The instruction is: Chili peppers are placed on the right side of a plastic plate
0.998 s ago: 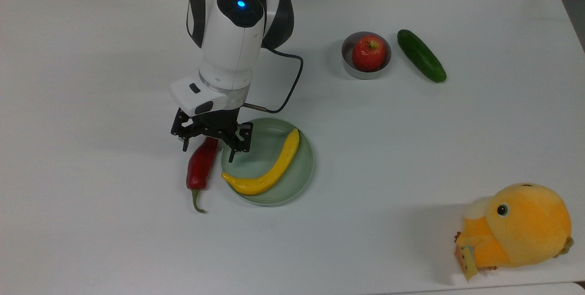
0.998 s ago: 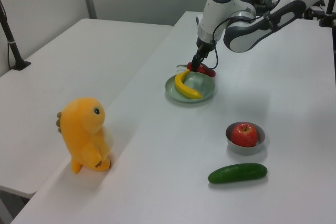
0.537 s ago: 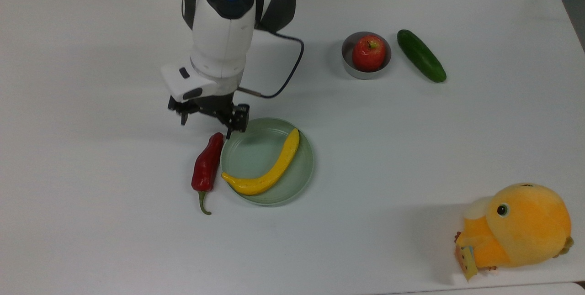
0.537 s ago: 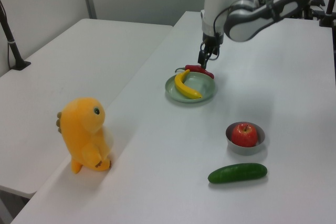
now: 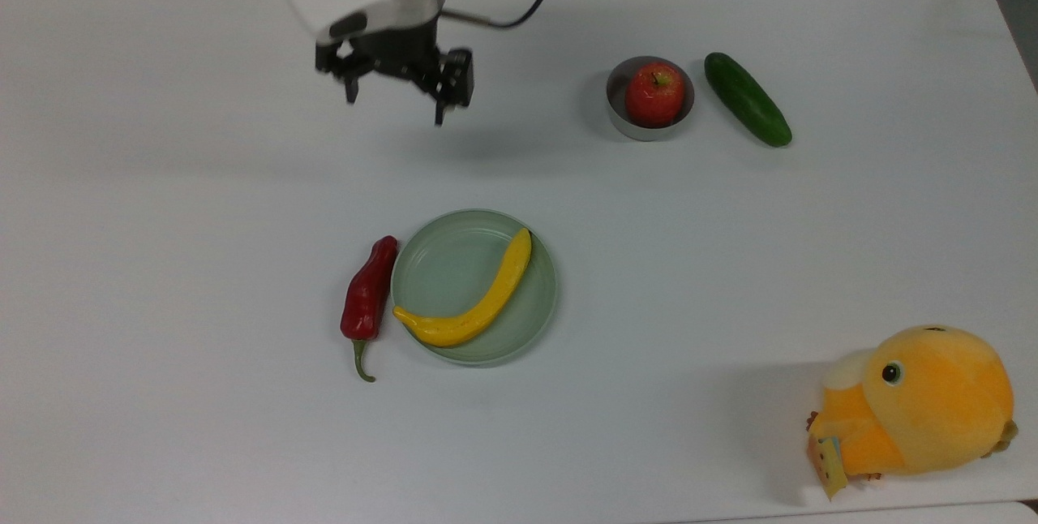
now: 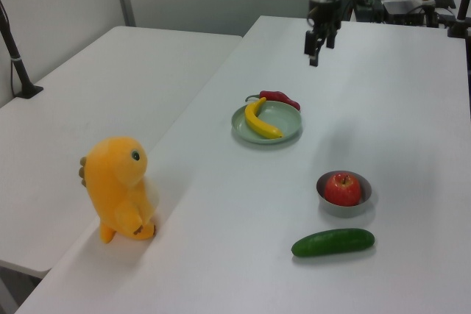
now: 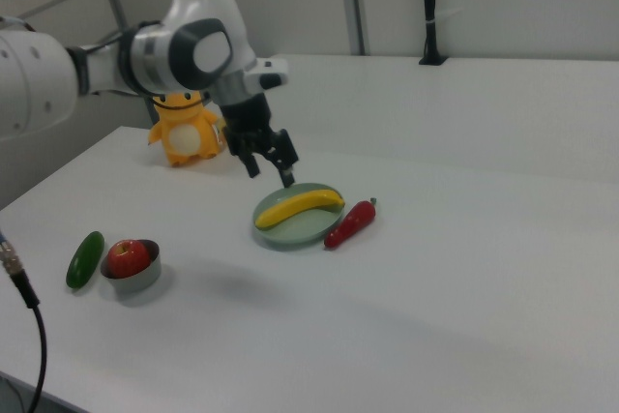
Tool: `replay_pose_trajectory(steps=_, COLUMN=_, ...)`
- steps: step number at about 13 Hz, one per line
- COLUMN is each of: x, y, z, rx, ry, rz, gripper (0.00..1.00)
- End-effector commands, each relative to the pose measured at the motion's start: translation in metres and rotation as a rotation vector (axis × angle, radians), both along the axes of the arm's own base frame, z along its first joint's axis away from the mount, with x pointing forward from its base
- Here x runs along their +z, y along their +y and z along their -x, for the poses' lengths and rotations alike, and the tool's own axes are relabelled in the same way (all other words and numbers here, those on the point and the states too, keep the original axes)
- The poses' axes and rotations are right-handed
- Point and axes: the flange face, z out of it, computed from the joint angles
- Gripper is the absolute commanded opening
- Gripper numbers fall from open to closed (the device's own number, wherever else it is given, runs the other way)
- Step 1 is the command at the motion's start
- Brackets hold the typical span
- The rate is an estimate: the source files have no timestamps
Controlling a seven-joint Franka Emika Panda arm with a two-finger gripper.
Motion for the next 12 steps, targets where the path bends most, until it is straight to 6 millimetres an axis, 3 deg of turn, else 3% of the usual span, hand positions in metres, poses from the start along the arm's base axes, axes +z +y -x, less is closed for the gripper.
replay_pose_trajectory(steps=1, x=0.020, y=0.009, z=0.040, rx=-0.008, ry=-0.001, rz=-0.104, gripper=1.00)
replay_pose_trajectory(steps=3, x=0.025, y=0.014, z=0.048, rx=-0.008, ry=-0.009, rz=-0.124, gripper=1.00)
replay_pose_trajectory(steps=5, x=0.018, y=0.023, z=0.054, rx=0.012, ry=0.006, rz=-0.122, gripper=1.00)
replay_pose_trajectory(steps=12, x=0.013, y=0.025, z=0.054, rx=0.027, ry=0.015, rz=-0.121, gripper=1.00)
